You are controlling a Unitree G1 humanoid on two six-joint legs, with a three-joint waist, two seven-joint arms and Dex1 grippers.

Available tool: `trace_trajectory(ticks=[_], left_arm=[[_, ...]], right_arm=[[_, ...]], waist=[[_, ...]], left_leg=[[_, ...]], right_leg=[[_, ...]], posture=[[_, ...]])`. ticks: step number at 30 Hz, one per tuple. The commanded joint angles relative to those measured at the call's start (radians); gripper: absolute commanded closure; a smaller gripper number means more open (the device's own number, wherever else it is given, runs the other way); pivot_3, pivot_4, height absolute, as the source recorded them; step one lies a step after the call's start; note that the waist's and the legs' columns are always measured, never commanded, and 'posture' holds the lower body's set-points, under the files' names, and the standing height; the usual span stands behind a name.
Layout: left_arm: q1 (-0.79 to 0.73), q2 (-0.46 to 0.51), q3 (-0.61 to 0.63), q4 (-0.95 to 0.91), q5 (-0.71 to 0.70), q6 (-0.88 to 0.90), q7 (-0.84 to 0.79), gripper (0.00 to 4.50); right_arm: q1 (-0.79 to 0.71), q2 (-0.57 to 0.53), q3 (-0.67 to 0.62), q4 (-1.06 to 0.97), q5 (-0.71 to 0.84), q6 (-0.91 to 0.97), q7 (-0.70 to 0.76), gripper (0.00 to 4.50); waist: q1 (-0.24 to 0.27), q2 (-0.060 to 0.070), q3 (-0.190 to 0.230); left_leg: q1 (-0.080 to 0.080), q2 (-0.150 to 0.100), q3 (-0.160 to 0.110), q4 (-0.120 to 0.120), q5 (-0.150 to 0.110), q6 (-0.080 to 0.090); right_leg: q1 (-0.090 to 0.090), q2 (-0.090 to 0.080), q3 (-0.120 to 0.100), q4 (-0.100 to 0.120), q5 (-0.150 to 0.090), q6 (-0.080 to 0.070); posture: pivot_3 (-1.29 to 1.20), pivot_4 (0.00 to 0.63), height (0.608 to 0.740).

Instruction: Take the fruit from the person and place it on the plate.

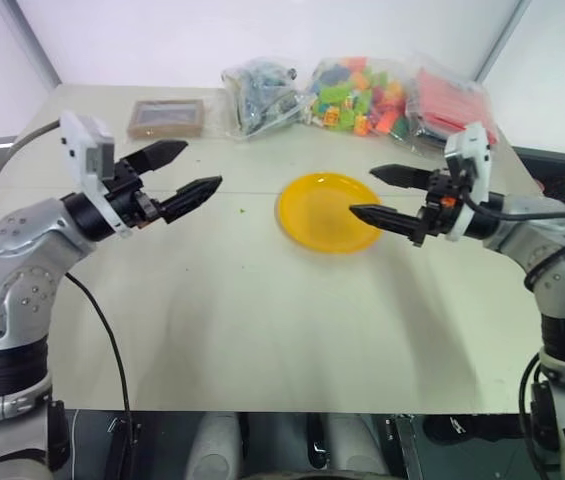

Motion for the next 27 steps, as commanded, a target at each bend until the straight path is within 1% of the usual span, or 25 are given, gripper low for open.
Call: trace_trajectory(ticks=[1, 10, 19, 27], left_arm=[[-0.009, 0.011, 0.029, -0.028, -0.018, -0.007, 0.005, 0.06], [-0.045, -0.008, -0.038, 0.018, 0.019, -0.037, -0.024, 0.06], [-0.097, -0.054, -0.091, 0.065, 0.064, -0.078, -0.03, 0.06], [-0.104, -0.066, -0.095, 0.069, 0.08, -0.088, -0.039, 0.06]], right_arm=[[0.004, -0.023, -0.044, -0.047, 0.026, 0.006, -0.012, 0.0], [0.026, -0.035, -0.057, -0.044, 0.026, 0.005, -0.043, 0.0], [0.02, -0.038, -0.045, -0.034, 0.021, 0.004, -0.059, 0.0], [0.027, -0.072, -0.058, -0.029, 0.012, 0.017, -0.052, 0.0]], waist=[[0.0, 0.0, 0.0], [0.004, 0.0, 0.0], [0.005, 0.0, 0.0], [0.004, 0.0, 0.0]], left_leg=[[0.0, 0.0, 0.0, 0.0, 0.0, 0.0], [0.0, 0.0, 0.0, 0.0, 0.0, 0.0], [0.0, 0.0, 0.0, 0.0, 0.0, 0.0], [0.0, 0.0, 0.0, 0.0, 0.0, 0.0]], right_leg=[[0.0, 0.0, 0.0, 0.0, 0.0, 0.0], [0.0, 0.0, 0.0, 0.0, 0.0, 0.0], [0.0, 0.0, 0.0, 0.0, 0.0, 0.0], [0.0, 0.0, 0.0, 0.0, 0.0, 0.0]], posture=[[0.0, 0.15, 0.731], [0.0, 0.15, 0.731], [0.0, 0.15, 0.731], [0.0, 0.15, 0.731]])
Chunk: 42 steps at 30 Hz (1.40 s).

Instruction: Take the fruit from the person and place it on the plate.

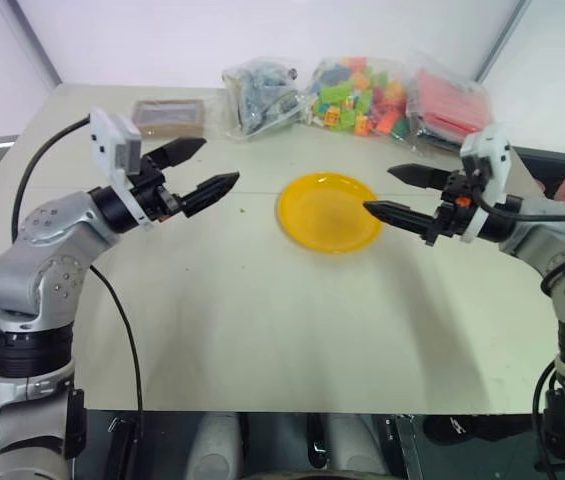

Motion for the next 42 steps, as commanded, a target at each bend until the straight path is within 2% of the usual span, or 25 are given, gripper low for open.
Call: trace_trajectory(ticks=[1, 17, 32, 34, 37, 39, 42], left_arm=[[-0.022, 0.002, 0.017, -0.014, 0.001, -0.023, -0.002, 0.06], [-0.04, -0.022, 0.022, -0.014, -0.001, -0.006, 0.015, 0.06], [-0.026, -0.029, 0.044, -0.029, -0.007, -0.01, 0.067, 0.06], [-0.026, -0.04, 0.052, -0.031, -0.001, -0.015, 0.09, 0.06], [-0.067, -0.133, 0.11, -0.025, -0.032, -0.033, 0.22, 0.06], [-0.096, -0.187, 0.147, -0.02, -0.063, -0.037, 0.285, 0.06], [-0.132, -0.218, 0.172, 0.017, -0.067, -0.041, 0.337, 0.06]], right_arm=[[-0.005, -0.035, -0.042, -0.019, 0.006, -0.006, 0.004, 0.0], [0.097, -0.071, -0.153, -0.111, 0.073, 0.057, -0.049, 0.0], [0.074, -0.063, -0.126, -0.107, 0.081, 0.054, -0.066, 0.0], [0.065, -0.061, -0.12, -0.106, 0.084, 0.053, -0.067, 0.0], [0.012, -0.047, -0.111, -0.116, 0.116, 0.069, -0.08, 0.0], [-0.035, -0.021, -0.114, -0.116, 0.146, 0.078, -0.102, 0.0], [-0.101, 0.033, -0.136, -0.109, 0.219, 0.108, -0.151, 0.0]], waist=[[0.0, 0.0, 0.0], [0.001, 0.0, 0.0], [0.0, 0.0, 0.0], [0.0, 0.0, 0.0], [0.0, 0.0, 0.0], [0.001, 0.0, 0.0], [0.0, 0.0, 0.0]], left_leg=[[0.0, 0.0, 0.0, 0.0, 0.0, 0.0], [0.0, 0.0, 0.0, 0.0, 0.0, 0.0], [0.0, 0.0, 0.0, 0.0, 0.0, 0.0], [0.0, 0.0, 0.0, 0.0, 0.0, 0.0], [0.0, 0.0, 0.0, 0.0, 0.0, 0.0], [0.0, 0.0, -0.001, 0.0, 0.0, 0.0], [0.0, 0.0, -0.001, 0.001, 0.0, 0.0]], right_leg=[[0.0, 0.0, 0.0, 0.0, 0.0, 0.0], [0.0, 0.0, 0.0, 0.0, 0.0, 0.0], [0.0, 0.0, 0.0, 0.0, 0.0, 0.0], [0.0, 0.0, 0.0, 0.0, 0.0, 0.0], [0.0, 0.0, 0.0, 0.0, 0.0, 0.0], [0.0, 0.0, 0.0, 0.0, 0.0, 0.0], [0.0, 0.0, 0.0, 0.0, 0.0, 0.0]], posture=[[0.0, 0.15, 0.731], [0.0, 0.15, 0.731], [0.0, 0.15, 0.731], [0.0, 0.15, 0.731], [0.0, 0.15, 0.731], [0.0, 0.15, 0.731], [0.0, 0.15, 0.731]])
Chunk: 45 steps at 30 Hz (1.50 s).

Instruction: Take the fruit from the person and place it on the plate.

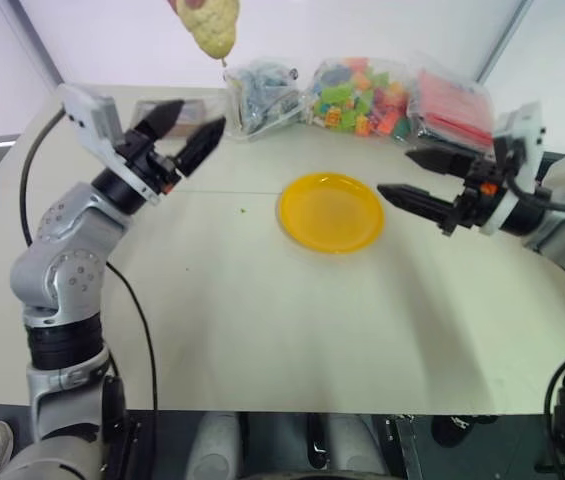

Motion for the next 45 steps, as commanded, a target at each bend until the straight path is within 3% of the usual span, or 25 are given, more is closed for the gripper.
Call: trace_trajectory(ticks=[1, 8, 20, 35, 38, 40, 41, 45], left_arm=[[-0.044, -0.009, 0.044, 0.024, -0.008, -0.028, 0.054, 0.06], [-0.109, -0.041, -0.004, 0.11, 0.069, -0.11, 0.072, 0.06], [-0.34, -0.102, -0.047, 0.496, 0.217, -0.286, 0.069, 0.06], [-0.481, -0.108, -0.037, 0.688, 0.233, -0.382, 0.003, 0.06], [-0.48, -0.108, -0.039, 0.686, 0.232, -0.378, -0.003, 0.9], [-0.479, -0.108, -0.038, 0.684, 0.232, -0.376, -0.004, 1.87], [-0.479, -0.107, -0.037, 0.683, 0.232, -0.376, -0.004, 2.16], [-0.478, -0.107, -0.035, 0.679, 0.231, -0.372, 0.004, 2.17]], right_arm=[[-0.066, 0.04, -0.044, -0.022, 0.098, 0.028, -0.053, 0.0], [-0.096, 0.042, -0.02, -0.012, 0.095, 0.021, -0.071, 0.0], [-0.078, 0.05, 0.0, -0.019, 0.076, -0.007, -0.069, 0.0], [-0.045, 0.047, 0.006, -0.037, 0.06, -0.029, -0.073, 0.0], [-0.044, 0.05, 0.007, -0.038, 0.056, -0.032, -0.075, 0.0], [-0.043, 0.05, 0.009, -0.037, 0.054, -0.034, -0.076, 0.0], [-0.043, 0.05, 0.01, -0.036, 0.053, -0.035, -0.076, 0.0], [-0.044, 0.048, 0.014, -0.033, 0.052, -0.037, -0.078, 0.0]], waist=[[0.0, 0.0, 0.0], [0.003, 0.0, 0.0], [0.0, 0.0, 0.0], [0.001, 0.0, 0.0], [0.0, 0.0, 0.0], [0.0, 0.0, 0.0], [0.0, 0.0, 0.0], [0.001, 0.0, 0.0]], left_leg=[[0.0, 0.0, 0.0, 0.0, 0.0, 0.0], [0.0, 0.0, 0.0, 0.0, 0.0, 0.0], [0.0, 0.0, 0.0, 0.0, 0.0, 0.0], [0.0, 0.0, 0.001, 0.0, 0.0, 0.0], [-0.001, 0.0, 0.001, 0.0, 0.0, 0.0], [0.0, 0.0, 0.0, 0.0, 0.0, 0.0], [-0.001, 0.0, 0.0, 0.0, 0.0, 0.0], [-0.001, 0.0, 0.0, 0.0, 0.0, 0.0]], right_leg=[[0.0, 0.0, 0.0, 0.0, 0.0, 0.0], [0.0, 0.0, 0.0, 0.0, 0.0, 0.0], [0.0, 0.0, 0.0, 0.0, 0.0, 0.0], [0.0, 0.0, 0.0, 0.0, 0.0, 0.0], [0.0, 0.0, 0.0, 0.0, 0.0, 0.0], [0.0, 0.0, 0.0, 0.0, 0.0, 0.0], [0.0, 0.0, 0.0, 0.0, 0.0, 0.0], [0.0, 0.0, 0.0, 0.0, 0.0, 0.0]], posture=[[0.0, 0.15, 0.731], [0.0, 0.15, 0.731], [0.0, 0.15, 0.731], [0.0, 0.15, 0.731], [0.0, 0.15, 0.731], [0.0, 0.15, 0.731], [0.0, 0.15, 0.731], [0.0, 0.15, 0.731]])
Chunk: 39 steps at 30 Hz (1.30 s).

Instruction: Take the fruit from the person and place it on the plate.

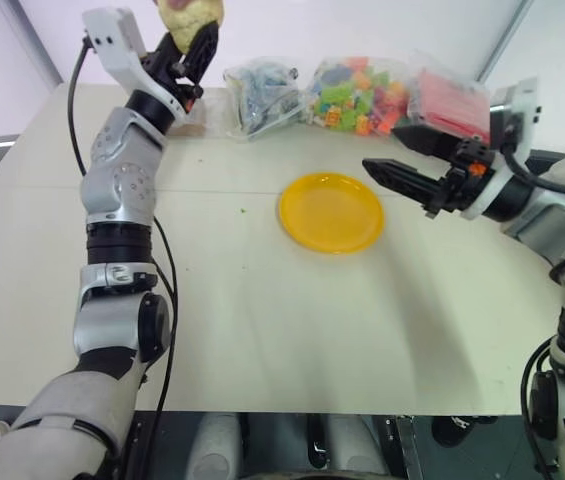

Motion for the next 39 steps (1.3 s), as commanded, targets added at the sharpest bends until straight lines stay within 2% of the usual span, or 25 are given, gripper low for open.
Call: trace_trajectory(ticks=[1, 5, 8, 15, 22, 29, 39], left_arm=[[-0.03, 0.005, 0.014, -0.035, -0.004, -0.012, -0.003, 2.17], [-0.019, 0.003, 0.002, -0.063, -0.013, 0.026, -0.008, 2.17], [0.0, -0.009, -0.061, -0.074, 0.016, 0.107, -0.017, 2.17], [-0.033, -0.039, -0.228, 0.085, 0.13, 0.192, -0.154, 2.17], [-0.139, -0.085, -0.313, 0.313, 0.217, 0.17, -0.311, 2.17], [-0.247, -0.151, -0.311, 0.597, 0.308, 0.078, -0.346, 2.17], [-0.241, -0.23, -0.369, 0.763, 0.46, -0.049, -0.384, 2.17]], right_arm=[[-0.008, -0.005, -0.015, -0.031, -0.001, -0.024, -0.002, 0.0], [-0.007, -0.008, -0.009, -0.03, -0.006, -0.027, -0.001, 0.0], [0.001, -0.01, -0.006, -0.036, -0.012, -0.028, -0.004, 0.0], [0.088, -0.061, 0.025, -0.072, -0.1, -0.063, 0.027, 0.0], [0.244, -0.141, -0.034, -0.139, -0.171, -0.106, 0.044, 0.0], [0.319, -0.101, -0.102, -0.257, -0.111, -0.071, -0.043, 0.0], [0.438, -0.061, -0.172, -0.394, -0.063, -0.025, -0.177, 0.0]], waist=[[0.0, 0.0, 0.0], [0.0, 0.0, 0.0], [0.002, 0.0, 0.0], [0.001, 0.0, 0.0], [0.001, 0.0, 0.0], [-0.003, 0.0, 0.0], [0.002, 0.0, 0.0]], left_leg=[[0.0, 0.0, 0.0, 0.0, 0.0, 0.0], [0.0, 0.0, 0.0, 0.0, 0.0, 0.0], [0.0, 0.0, 0.0, 0.0, 0.0, 0.0], [0.0, 0.0, 0.0, 0.0, 0.0, 0.0], [-0.001, 0.0, 0.0, -0.001, 0.0, 0.0], [-0.001, 0.0, 0.0, -0.001, -0.001, 0.001], [-0.002, -0.001, 0.0, 0.0, -0.001, 0.002]], right_leg=[[0.0, 0.0, 0.0, 0.0, 0.0, 0.0], [0.0, 0.0, 0.0, 0.0, 0.0, 0.0], [0.0, 0.0, 0.0, 0.0, 0.0, 0.0], [0.0, 0.0, 0.0, 0.0, 0.0, 0.0], [-0.001, 0.001, 0.0, -0.001, 0.0, 0.0], [-0.001, 0.001, 0.0, -0.002, 0.0, 0.0], [-0.001, 0.001, 0.0, -0.002, 0.0, 0.0]], posture=[[0.0, 0.15, 0.731], [0.0, 0.15, 0.731], [0.0, 0.15, 0.731], [0.0, 0.15, 0.731], [0.0, 0.15, 0.731], [0.0, 0.15, 0.731], [0.0, 0.15, 0.731]])
